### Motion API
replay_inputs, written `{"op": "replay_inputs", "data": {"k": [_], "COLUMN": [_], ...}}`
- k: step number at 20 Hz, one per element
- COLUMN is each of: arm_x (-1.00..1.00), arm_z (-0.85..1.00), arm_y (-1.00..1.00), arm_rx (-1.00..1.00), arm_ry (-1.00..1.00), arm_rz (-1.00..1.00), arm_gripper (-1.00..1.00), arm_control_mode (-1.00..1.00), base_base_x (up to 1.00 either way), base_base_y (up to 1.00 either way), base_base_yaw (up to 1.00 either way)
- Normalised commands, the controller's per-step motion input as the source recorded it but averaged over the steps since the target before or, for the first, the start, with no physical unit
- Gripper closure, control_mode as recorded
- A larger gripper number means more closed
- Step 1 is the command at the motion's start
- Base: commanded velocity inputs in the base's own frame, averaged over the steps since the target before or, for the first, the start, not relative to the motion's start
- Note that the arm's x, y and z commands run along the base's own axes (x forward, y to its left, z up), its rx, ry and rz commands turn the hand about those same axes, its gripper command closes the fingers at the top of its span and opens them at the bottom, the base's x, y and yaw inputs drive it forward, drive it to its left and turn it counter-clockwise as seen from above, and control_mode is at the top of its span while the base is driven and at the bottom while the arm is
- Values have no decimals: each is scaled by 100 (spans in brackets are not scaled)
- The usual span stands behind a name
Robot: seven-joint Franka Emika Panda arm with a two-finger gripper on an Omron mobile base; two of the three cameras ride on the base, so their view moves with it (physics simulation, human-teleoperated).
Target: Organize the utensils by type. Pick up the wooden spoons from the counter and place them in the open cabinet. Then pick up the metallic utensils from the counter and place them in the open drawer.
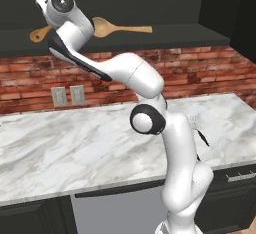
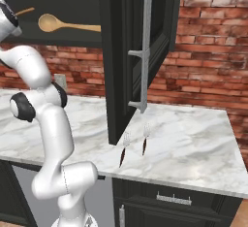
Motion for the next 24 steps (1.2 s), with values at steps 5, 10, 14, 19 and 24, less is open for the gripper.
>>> {"op": "replay_inputs", "data": {"k": [5,10,14,19,24], "arm_x": [35,26,20,20,7], "arm_z": [0,-6,-19,-20,-18], "arm_y": [-7,-4,0,-4,-12], "arm_rx": [-4,-4,-2,0,0], "arm_ry": [0,0,0,0,2], "arm_rz": [0,0,0,0,0], "arm_gripper": [100,100,100,-100,-100], "arm_control_mode": [-100,-100,-100,-100,-100], "base_base_x": [0,0,0,0,0], "base_base_y": [0,0,0,0,0], "base_base_yaw": [0,0,0,0,0]}}
